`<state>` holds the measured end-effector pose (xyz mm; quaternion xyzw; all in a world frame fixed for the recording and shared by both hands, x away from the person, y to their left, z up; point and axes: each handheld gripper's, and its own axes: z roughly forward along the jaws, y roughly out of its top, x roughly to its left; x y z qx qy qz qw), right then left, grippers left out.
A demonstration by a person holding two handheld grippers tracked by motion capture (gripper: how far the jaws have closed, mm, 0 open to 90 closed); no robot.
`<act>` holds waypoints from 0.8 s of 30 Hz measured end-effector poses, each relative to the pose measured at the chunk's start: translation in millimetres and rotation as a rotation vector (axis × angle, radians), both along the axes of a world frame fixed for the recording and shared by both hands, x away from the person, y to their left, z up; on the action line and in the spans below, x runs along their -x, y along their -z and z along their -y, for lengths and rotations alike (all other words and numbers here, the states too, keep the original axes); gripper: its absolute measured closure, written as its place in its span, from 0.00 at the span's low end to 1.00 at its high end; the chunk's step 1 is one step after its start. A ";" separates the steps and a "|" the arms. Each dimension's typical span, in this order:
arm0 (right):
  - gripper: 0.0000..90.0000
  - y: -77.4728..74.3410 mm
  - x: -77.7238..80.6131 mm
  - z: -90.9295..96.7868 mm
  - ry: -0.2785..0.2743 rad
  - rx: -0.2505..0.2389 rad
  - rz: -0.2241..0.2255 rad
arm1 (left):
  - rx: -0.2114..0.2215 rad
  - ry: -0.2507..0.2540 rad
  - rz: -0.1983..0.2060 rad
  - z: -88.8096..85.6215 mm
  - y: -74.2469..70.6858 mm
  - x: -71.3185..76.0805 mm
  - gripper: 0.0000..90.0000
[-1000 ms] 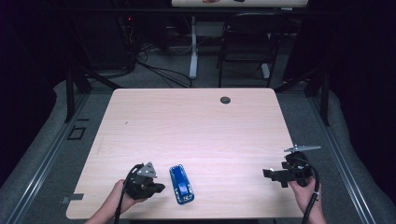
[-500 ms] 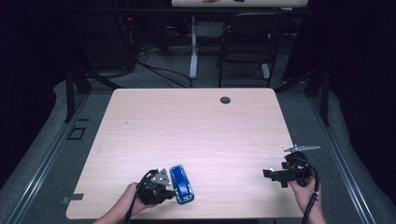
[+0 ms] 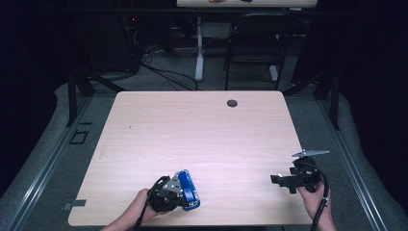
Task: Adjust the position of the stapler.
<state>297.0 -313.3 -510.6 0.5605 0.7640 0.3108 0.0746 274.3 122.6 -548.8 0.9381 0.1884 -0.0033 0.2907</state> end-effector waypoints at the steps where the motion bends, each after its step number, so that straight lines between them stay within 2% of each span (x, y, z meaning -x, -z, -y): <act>1: 0.09 0.0 0.0 0.0 0.000 0.000 0.000 | 0.000 0.000 0.000 0.0 0.0 0.0 1.00; 24: 0.09 0.7 -1.1 -0.3 -0.001 0.000 -0.011 | 0.004 -0.009 0.018 5.2 0.6 1.0 1.00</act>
